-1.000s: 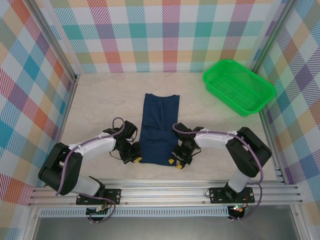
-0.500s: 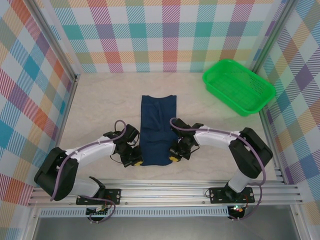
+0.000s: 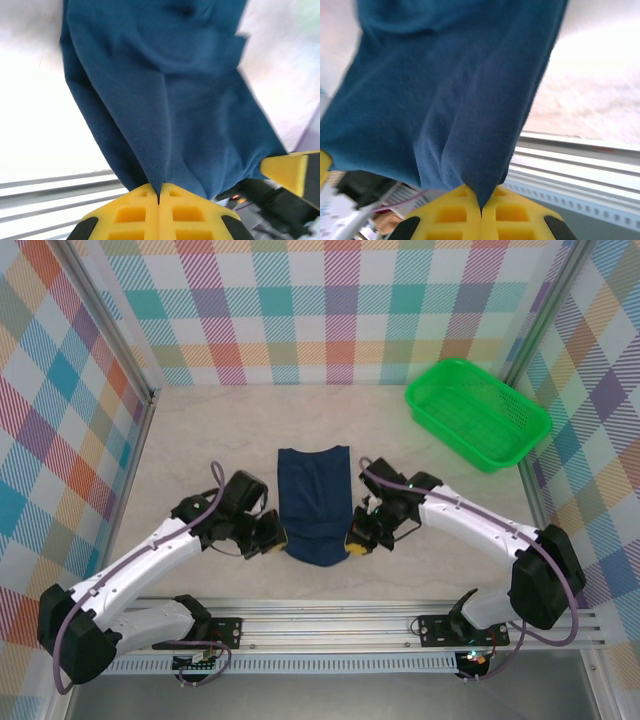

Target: Fold and stack the t-shirts

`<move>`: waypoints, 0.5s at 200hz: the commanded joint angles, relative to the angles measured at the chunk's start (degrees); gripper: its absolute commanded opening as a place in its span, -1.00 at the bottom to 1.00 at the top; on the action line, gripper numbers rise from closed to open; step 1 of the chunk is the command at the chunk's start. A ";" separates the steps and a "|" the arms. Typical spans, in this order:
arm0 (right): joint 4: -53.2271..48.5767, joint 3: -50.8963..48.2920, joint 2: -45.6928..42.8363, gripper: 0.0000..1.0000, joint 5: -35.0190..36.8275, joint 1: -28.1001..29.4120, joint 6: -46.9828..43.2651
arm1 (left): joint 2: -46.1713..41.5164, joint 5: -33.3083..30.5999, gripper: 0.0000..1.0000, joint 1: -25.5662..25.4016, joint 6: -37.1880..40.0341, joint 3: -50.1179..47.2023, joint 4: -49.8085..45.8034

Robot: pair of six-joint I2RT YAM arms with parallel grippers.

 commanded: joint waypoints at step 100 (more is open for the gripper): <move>-6.57 44.35 34.21 -1.00 -9.43 -17.06 -2.06 | 34.45 6.10 -1.00 22.40 -0.34 31.44 2.55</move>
